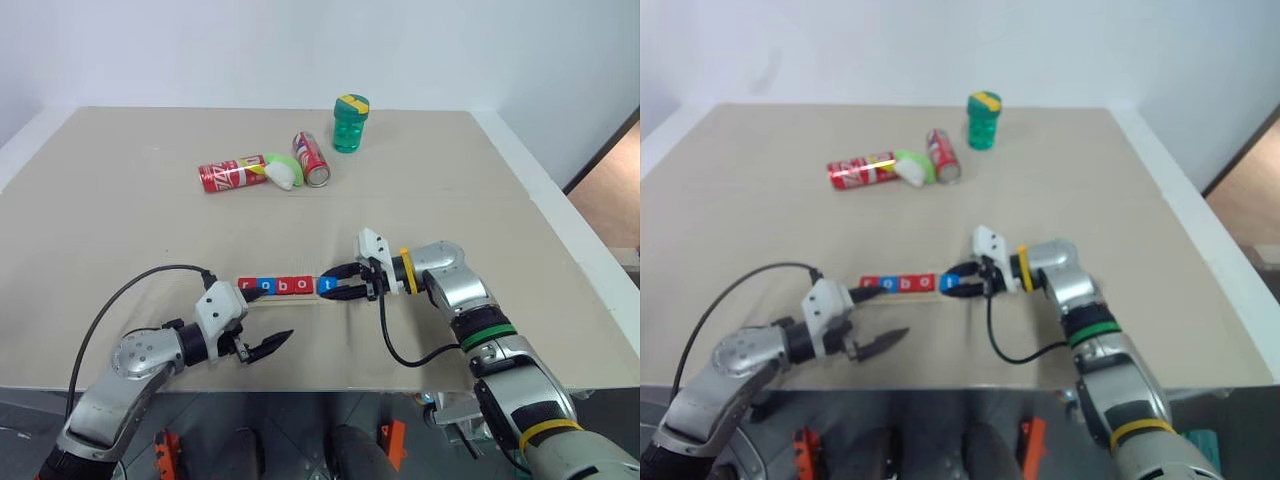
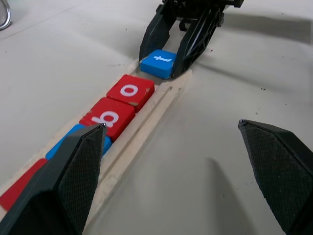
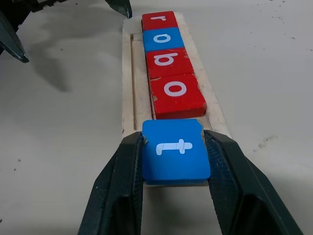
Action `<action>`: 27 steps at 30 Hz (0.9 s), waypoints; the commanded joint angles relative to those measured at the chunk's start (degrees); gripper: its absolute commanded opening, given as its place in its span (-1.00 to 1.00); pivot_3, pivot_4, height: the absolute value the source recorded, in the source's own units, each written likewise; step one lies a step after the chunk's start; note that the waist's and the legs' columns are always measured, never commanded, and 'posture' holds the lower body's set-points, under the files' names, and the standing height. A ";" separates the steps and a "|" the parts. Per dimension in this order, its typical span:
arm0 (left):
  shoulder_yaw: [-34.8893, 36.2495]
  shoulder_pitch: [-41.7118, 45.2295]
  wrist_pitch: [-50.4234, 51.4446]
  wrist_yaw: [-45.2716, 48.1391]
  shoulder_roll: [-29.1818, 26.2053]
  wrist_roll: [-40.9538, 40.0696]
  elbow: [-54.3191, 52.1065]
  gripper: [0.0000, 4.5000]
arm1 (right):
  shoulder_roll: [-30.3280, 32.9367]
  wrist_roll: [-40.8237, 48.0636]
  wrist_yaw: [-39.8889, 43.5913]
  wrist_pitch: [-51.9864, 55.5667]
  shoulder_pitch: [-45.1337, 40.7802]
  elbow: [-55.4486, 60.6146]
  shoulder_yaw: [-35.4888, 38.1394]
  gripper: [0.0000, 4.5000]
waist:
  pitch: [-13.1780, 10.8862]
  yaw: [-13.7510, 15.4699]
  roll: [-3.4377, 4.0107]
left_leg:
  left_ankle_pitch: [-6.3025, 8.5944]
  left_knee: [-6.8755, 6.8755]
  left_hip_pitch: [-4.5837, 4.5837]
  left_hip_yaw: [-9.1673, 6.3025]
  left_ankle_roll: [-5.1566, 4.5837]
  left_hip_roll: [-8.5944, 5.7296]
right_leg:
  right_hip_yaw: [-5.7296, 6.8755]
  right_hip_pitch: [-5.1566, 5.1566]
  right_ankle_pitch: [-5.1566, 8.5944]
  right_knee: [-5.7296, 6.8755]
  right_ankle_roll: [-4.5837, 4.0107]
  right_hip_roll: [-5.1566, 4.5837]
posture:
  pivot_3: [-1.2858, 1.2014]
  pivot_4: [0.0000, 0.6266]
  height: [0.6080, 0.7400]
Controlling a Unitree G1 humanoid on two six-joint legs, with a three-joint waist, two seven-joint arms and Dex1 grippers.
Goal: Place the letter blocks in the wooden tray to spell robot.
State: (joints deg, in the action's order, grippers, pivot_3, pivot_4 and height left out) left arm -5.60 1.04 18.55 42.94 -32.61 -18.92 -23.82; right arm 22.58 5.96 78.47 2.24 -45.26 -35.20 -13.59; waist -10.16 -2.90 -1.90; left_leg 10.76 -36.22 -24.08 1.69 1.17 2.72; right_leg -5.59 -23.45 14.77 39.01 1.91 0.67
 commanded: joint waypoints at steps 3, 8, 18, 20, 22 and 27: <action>1.24 -0.40 -1.02 -1.04 0.03 0.60 -2.56 1.00 | -1.62 -1.42 -0.96 -1.45 -2.67 -2.02 -0.72 -0.41 | 0.00 0.01 0.00 | 0.00 -0.01 0.00 -0.02 0.00 0.00 | 0.04 0.00 0.01 0.00 0.02 0.00 | 0.03 -0.52 1.00; 1.36 -0.86 -0.98 -1.32 0.11 0.67 -2.81 1.00 | -2.17 -2.20 -1.54 -1.99 -3.72 -4.04 -0.86 -0.41 | 0.00 -0.01 0.00 | 0.00 -0.04 0.01 -0.04 0.00 0.01 | 0.08 0.01 0.03 0.00 0.05 0.03 | 0.03 -0.52 1.00; 1.00 -1.33 -1.33 -1.71 0.40 0.67 -2.60 1.00 | -3.36 -2.61 -1.79 -3.18 -5.96 -6.54 -0.49 -0.41 | 0.00 -0.05 0.00 | 0.00 -0.06 0.02 -0.04 0.00 0.04 | 0.09 0.02 0.01 0.00 0.05 0.05 | 0.03 -0.52 1.00; 0.86 -1.43 -1.46 -1.69 0.50 0.72 -2.52 1.00 | -3.57 -2.62 -1.74 -2.95 -6.45 -6.77 -0.46 -0.41 | 0.00 -0.09 0.00 | 0.00 -0.06 0.03 -0.03 0.00 0.05 | 0.09 0.02 0.01 0.00 0.05 0.05 | 0.03 -0.52 1.00; 0.79 -1.45 -1.49 -1.68 0.56 0.74 -2.46 1.00 | -3.66 -2.81 -1.68 -3.28 -6.67 -7.23 -0.45 -0.41 | 0.00 -0.14 0.00 | -0.01 -0.07 0.05 -0.03 -0.01 0.08 | 0.11 0.02 0.01 0.01 0.07 0.07 | 0.03 -0.52 1.00; 0.75 -1.49 -1.61 -1.77 0.82 0.92 -2.25 1.00 | -3.70 -3.42 -1.35 -4.07 -6.93 -8.52 -0.71 -0.41 | 0.00 -0.06 0.00 | -0.01 -0.07 0.02 -0.04 -0.01 0.06 | 0.12 0.01 0.00 0.01 0.02 0.06 | 0.03 -0.52 1.00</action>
State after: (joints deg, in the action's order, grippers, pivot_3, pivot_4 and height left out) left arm -5.38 -0.37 18.32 41.40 -32.13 -18.11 -24.56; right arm 18.96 2.86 76.87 -0.66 -50.49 -43.13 -14.41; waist -10.16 -2.97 -1.90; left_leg 10.76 -36.28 -24.07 1.65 1.16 2.77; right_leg -5.48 -23.44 14.77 39.02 1.93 0.72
